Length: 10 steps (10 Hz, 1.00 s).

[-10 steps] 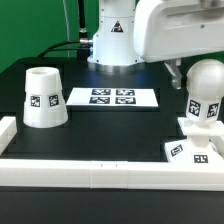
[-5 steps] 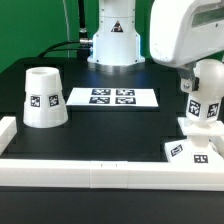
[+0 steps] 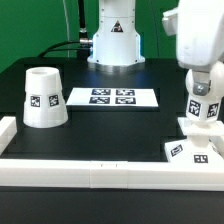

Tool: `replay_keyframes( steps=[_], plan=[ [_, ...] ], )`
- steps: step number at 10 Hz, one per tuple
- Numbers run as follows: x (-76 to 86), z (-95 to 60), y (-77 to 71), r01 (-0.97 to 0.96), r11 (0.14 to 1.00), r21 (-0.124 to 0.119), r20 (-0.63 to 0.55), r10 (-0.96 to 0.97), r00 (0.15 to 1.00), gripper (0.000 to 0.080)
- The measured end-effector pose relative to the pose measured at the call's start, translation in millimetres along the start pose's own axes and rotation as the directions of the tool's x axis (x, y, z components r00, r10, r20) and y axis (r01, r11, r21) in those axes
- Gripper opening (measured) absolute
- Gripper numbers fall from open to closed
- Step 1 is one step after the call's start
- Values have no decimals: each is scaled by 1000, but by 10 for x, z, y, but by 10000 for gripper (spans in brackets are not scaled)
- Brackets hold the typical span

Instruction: Assemble lamp

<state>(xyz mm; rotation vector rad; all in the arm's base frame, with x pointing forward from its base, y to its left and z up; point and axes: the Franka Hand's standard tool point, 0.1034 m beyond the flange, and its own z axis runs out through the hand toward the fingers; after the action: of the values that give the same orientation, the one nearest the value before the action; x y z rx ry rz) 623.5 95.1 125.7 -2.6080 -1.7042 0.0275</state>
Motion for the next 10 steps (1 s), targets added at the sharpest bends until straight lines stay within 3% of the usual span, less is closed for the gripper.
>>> replay_keyframes(
  steps=[2, 7, 9, 10],
  plan=[
    [18, 32, -11, 171, 985, -9, 18, -171, 985, 698],
    [-12, 70, 15, 526, 851, 2, 62, -525, 849, 698],
    [-40, 78, 30, 566, 824, 8, 69, -566, 822, 698],
    [-43, 82, 31, 565, 825, 8, 69, -564, 823, 610]
  ],
)
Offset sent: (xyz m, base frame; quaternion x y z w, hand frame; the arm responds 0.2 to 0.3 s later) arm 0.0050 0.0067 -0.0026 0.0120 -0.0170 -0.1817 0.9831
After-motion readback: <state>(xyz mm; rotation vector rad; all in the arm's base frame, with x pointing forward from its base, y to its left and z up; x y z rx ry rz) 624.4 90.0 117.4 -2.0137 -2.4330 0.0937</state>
